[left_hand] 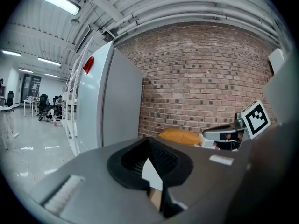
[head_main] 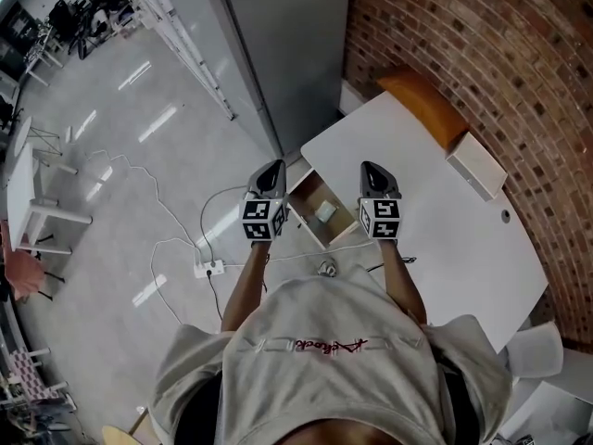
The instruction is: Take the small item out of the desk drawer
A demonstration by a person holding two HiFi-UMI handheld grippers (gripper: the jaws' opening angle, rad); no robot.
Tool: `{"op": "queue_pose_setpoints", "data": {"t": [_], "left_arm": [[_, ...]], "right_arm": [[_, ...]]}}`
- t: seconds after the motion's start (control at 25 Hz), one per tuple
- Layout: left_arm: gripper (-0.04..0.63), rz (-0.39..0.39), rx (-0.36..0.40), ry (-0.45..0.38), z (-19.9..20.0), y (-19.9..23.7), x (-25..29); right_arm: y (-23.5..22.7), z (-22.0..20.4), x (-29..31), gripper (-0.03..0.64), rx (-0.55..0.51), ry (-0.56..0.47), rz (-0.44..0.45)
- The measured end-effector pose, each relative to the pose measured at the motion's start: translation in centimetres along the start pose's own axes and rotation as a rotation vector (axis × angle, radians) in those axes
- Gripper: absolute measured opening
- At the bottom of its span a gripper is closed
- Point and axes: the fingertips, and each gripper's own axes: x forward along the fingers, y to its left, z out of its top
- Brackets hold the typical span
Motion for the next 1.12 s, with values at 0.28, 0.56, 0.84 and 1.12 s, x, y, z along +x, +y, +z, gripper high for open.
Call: {"op": "queue_pose_setpoints", "data": {"t": [0.28,0.56,0.84,1.12], "left_arm": [[0.009,0.028,0.003,0.026,-0.8,-0.1,0.5],[0.009,0.046,-0.005,0.064,-2.2,0.5,0.3],[0.009,0.021,-0.009,0.095,-3.6,1.4,0.5],[0.009,-0.021,-0.012,0.128,-5.1,3.3,0.4]], "right_arm": [[-0.7,-1.1,1.0,0.012,0.021,0.015,0.029],[-0.2,-2.4,1.6,0.012,0.033,0.046,0.052],[0.7,-3.4,2.2,0.012,0.042,0.077,0.047],[3.2,-4.5,3.1,0.012,0.053,0.108,0.03]]}}
